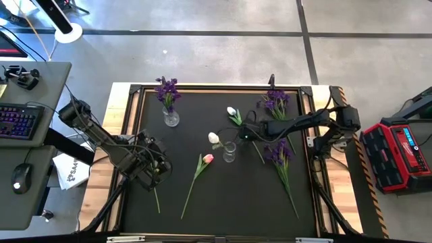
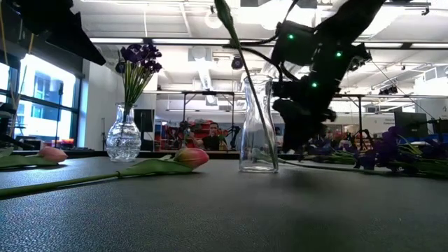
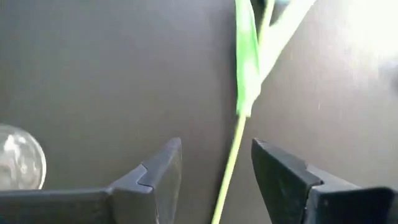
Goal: Sort flowers into vase by color
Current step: Put the white tulip into the right transparent flower vase
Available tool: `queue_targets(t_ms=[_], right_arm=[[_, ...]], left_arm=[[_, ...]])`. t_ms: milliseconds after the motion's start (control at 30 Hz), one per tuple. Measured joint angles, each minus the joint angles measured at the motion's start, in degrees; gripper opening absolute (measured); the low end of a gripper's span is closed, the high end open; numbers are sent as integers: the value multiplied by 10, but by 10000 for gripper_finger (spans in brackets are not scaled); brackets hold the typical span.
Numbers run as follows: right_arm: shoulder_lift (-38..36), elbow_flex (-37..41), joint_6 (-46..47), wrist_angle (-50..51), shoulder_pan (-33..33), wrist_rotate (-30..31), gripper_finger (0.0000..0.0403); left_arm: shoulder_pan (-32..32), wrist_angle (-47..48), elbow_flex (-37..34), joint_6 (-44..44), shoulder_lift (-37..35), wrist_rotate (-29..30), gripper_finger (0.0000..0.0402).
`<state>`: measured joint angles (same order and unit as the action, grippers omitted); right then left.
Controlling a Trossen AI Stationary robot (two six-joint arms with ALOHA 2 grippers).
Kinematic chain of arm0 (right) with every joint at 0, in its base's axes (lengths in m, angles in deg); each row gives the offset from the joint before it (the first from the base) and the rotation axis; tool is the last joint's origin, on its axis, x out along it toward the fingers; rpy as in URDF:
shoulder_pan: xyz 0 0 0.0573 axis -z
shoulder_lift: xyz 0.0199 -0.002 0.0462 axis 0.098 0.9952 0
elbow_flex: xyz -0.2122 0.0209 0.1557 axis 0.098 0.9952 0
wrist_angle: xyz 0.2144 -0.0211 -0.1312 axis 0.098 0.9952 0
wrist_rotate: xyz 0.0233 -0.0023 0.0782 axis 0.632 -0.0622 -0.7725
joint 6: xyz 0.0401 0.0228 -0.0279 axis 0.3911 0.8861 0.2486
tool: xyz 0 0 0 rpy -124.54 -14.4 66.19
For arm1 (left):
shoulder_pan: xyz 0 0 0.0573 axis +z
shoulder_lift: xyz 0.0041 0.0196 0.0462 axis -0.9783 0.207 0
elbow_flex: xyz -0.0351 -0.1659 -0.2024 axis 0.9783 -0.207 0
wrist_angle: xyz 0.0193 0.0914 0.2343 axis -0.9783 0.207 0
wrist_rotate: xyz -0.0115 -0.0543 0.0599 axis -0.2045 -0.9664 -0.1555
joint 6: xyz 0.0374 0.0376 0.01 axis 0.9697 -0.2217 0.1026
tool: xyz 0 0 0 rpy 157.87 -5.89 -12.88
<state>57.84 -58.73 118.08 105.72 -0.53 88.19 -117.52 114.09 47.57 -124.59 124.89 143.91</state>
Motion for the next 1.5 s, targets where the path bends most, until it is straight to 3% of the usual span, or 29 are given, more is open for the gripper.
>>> queue_targets(t_ms=[333, 800, 900, 1033, 1200, 1500], right_arm=[[0, 0, -85, -42, 65, 2, 143], [80, -2, -74, -90, 83, -8, 131], [83, -3, -64, -88, 86, -8, 99], [76, -2, -62, -78, 91, -4, 20], [39, 2, -68, -56, 96, 37, 14], [-113, 11, -118, -76, 83, 109, 2]], left_arm=[[0, 0, 0, -3, 0, 0, 154], [0, -2, 0, -8, 0, 0, 154], [0, -2, 0, -8, 0, 0, 154], [0, -1, 0, -11, 0, 0, 154], [0, -1, 0, -12, 0, -3, 154], [-3, -1, -1, -16, 0, -2, 154]])
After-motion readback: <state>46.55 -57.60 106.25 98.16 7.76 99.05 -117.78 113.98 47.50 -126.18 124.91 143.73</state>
